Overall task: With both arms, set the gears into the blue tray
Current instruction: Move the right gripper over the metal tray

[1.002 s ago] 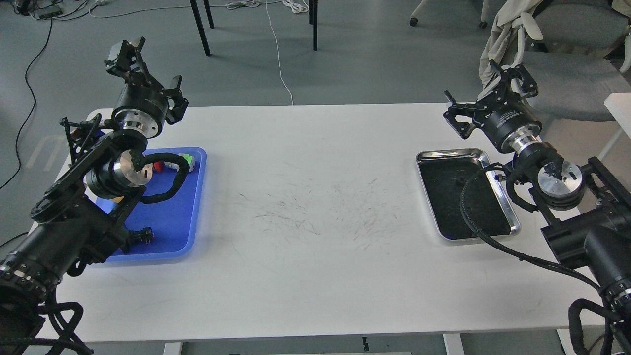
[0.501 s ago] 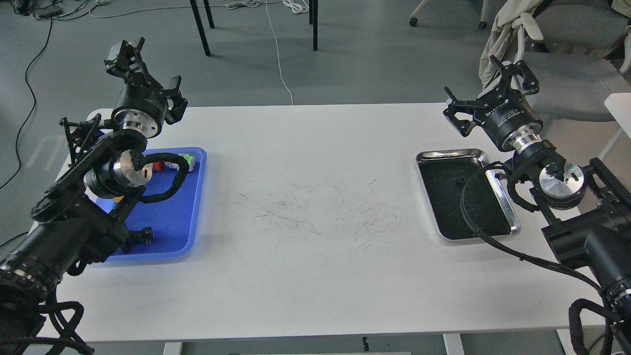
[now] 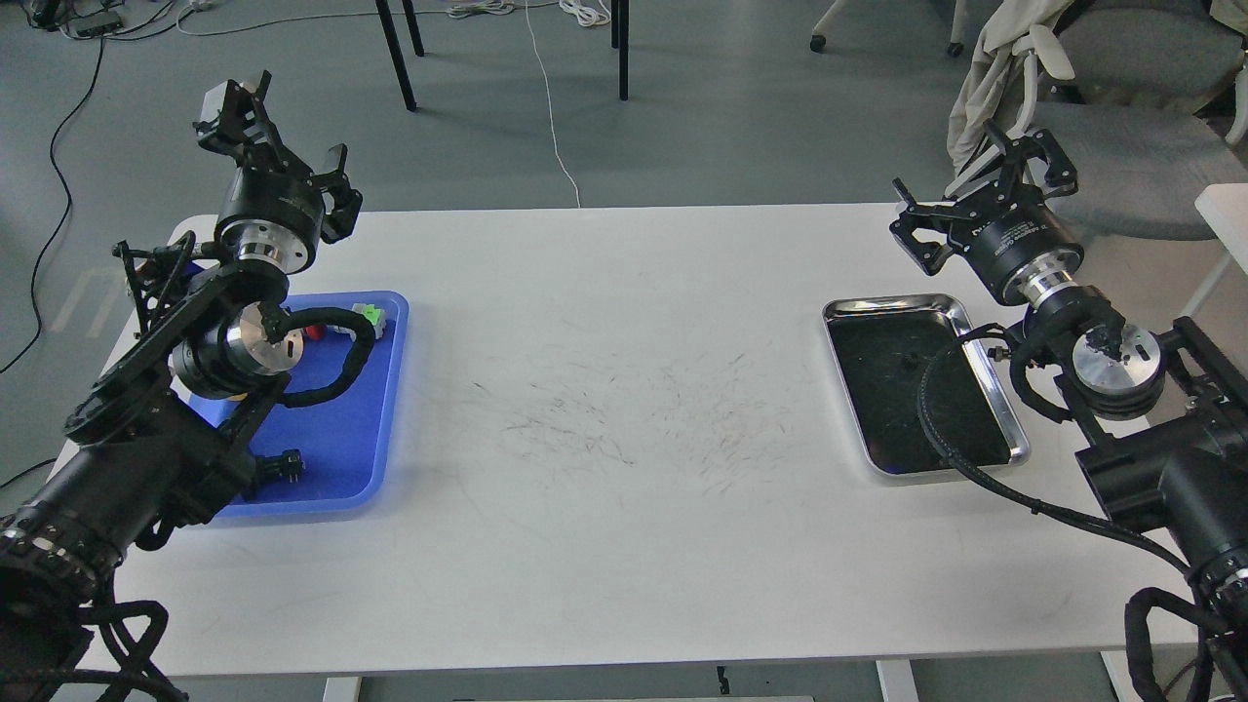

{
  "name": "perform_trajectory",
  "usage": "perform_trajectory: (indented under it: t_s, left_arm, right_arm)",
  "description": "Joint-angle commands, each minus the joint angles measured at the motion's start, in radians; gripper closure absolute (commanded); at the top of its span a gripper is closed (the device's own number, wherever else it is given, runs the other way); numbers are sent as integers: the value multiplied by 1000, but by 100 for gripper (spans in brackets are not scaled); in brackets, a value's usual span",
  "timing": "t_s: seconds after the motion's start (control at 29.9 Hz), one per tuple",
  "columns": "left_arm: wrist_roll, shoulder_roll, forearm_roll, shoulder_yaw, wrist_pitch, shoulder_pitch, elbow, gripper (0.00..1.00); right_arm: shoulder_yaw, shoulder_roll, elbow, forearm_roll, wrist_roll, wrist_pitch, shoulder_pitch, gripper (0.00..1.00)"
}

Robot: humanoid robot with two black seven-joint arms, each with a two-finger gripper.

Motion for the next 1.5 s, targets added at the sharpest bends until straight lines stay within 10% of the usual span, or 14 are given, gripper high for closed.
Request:
perform_trajectory:
  t_s: [0.0, 0.43, 0.9, 1.24, 1.47]
  left_arm:
    - [5, 1, 1, 1, -1, 8, 0, 1]
    - [26, 4, 6, 1, 6, 10, -5, 1]
    - [11, -3, 6, 1, 7, 16, -3, 1]
    - [11, -1, 4, 1, 6, 22, -11, 1]
    - [12, 1, 4, 1, 6, 28, -12, 1]
  right_arm:
    - [-4, 2, 0, 3, 0, 9, -4, 1]
    - [-198, -53, -9, -6, -4, 72, 56, 1]
    - [-893, -412, 167, -86, -20, 65, 418, 1]
    - [-1365, -519, 336, -504, -192, 78, 724, 1]
    - [-1619, -360, 316, -797, -201, 77, 786, 1]
